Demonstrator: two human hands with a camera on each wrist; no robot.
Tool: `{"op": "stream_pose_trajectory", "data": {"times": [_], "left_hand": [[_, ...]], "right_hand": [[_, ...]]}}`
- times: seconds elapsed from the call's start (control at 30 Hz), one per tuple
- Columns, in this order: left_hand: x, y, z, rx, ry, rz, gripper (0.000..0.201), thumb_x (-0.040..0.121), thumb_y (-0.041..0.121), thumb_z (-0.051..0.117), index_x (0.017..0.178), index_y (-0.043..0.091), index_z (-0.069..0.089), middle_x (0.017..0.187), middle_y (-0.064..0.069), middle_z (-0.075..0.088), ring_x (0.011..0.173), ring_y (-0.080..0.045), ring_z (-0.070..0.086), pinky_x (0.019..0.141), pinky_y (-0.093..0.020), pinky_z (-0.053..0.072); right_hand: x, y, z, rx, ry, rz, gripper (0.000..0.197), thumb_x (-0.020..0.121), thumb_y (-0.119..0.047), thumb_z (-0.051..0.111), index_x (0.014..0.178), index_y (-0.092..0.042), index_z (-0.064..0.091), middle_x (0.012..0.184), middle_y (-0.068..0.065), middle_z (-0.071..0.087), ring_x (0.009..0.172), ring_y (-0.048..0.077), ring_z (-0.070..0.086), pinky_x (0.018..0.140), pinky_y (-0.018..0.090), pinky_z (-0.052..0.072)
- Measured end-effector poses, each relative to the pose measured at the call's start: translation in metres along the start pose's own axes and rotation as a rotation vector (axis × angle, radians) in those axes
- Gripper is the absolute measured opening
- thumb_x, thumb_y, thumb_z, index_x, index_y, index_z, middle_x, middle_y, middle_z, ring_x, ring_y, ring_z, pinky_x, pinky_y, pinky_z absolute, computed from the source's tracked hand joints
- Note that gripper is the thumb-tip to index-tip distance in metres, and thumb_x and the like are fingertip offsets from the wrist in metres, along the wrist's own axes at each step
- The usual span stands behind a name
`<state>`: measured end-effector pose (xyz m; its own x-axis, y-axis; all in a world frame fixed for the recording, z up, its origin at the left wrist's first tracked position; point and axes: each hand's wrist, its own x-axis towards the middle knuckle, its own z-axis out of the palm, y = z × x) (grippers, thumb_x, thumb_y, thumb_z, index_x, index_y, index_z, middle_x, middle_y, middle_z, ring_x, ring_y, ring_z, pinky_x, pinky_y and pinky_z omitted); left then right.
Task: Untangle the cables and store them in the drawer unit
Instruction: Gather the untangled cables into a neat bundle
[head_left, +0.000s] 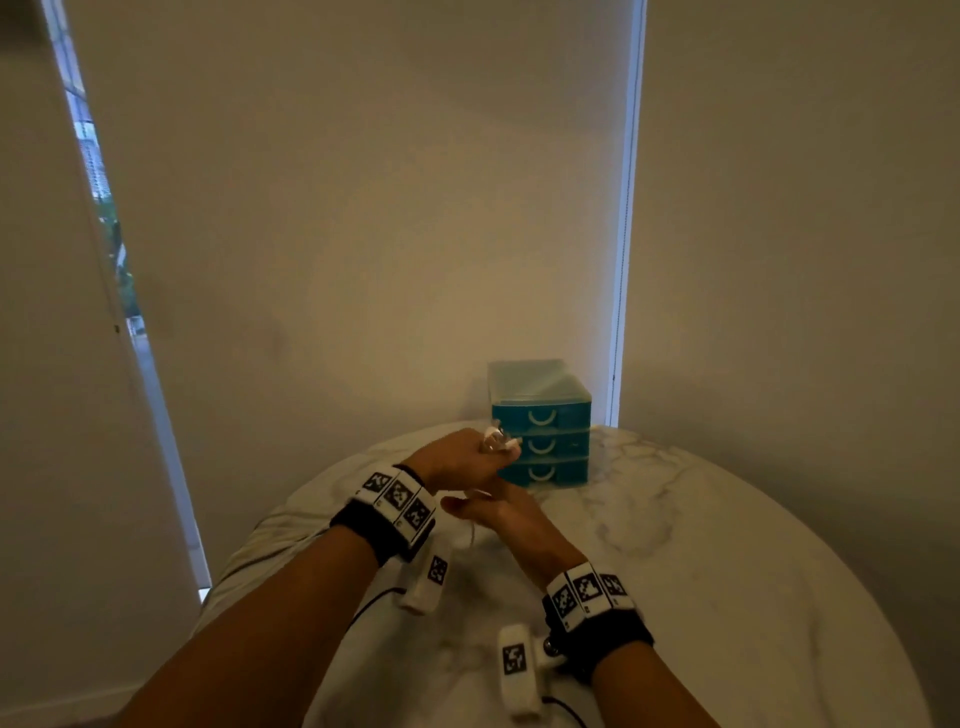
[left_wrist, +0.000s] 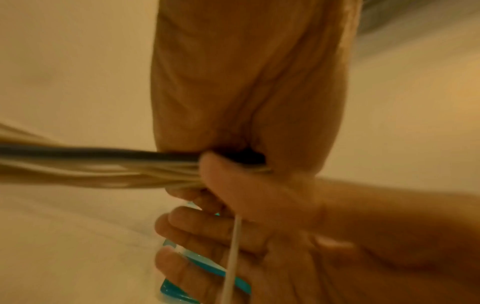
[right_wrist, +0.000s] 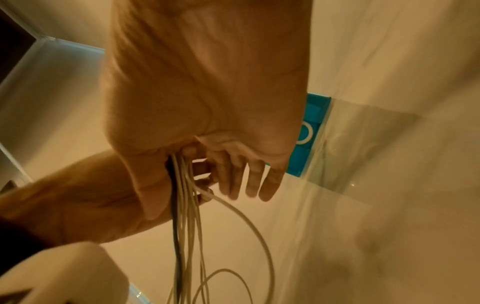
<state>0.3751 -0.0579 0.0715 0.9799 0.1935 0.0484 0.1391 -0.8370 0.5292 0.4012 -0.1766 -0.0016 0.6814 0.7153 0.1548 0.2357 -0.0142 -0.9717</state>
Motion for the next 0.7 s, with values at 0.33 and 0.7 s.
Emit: {"op": "stream_pose_trajectory", "data": {"times": [0.33, 0.7], "left_hand": [[0.004, 0.064, 0.001, 0.683, -0.206, 0.119, 0.069, 0.097, 0.079, 0.041, 0.143, 0.03, 0.057, 0.139, -0.002, 0.054, 0.128, -0.029, 0.051, 0.117, -0.059, 0.03], [-0.019, -0.004, 0.0, -0.016, -0.336, 0.042, 0.154, 0.061, 0.071, 0.091, 0.167, 0.031, -0.012, 0.164, -0.005, 0.042, 0.144, -0.015, 0.052, 0.121, -0.041, 0.043]], "right_hand": [[0.005, 0.003, 0.016, 0.963, 0.101, -0.005, 0.048, 0.106, -0.041, 0.053, 0.148, -0.019, 0.049, 0.139, 0.012, 0.065, 0.121, 0.023, 0.065, 0.1, 0.036, 0.059], [0.009, 0.003, -0.008, 1.006, 0.171, 0.0, 0.037, 0.102, -0.035, 0.062, 0.072, -0.015, 0.059, 0.056, 0.004, 0.054, 0.045, 0.012, 0.049, 0.05, 0.029, 0.041]]}}
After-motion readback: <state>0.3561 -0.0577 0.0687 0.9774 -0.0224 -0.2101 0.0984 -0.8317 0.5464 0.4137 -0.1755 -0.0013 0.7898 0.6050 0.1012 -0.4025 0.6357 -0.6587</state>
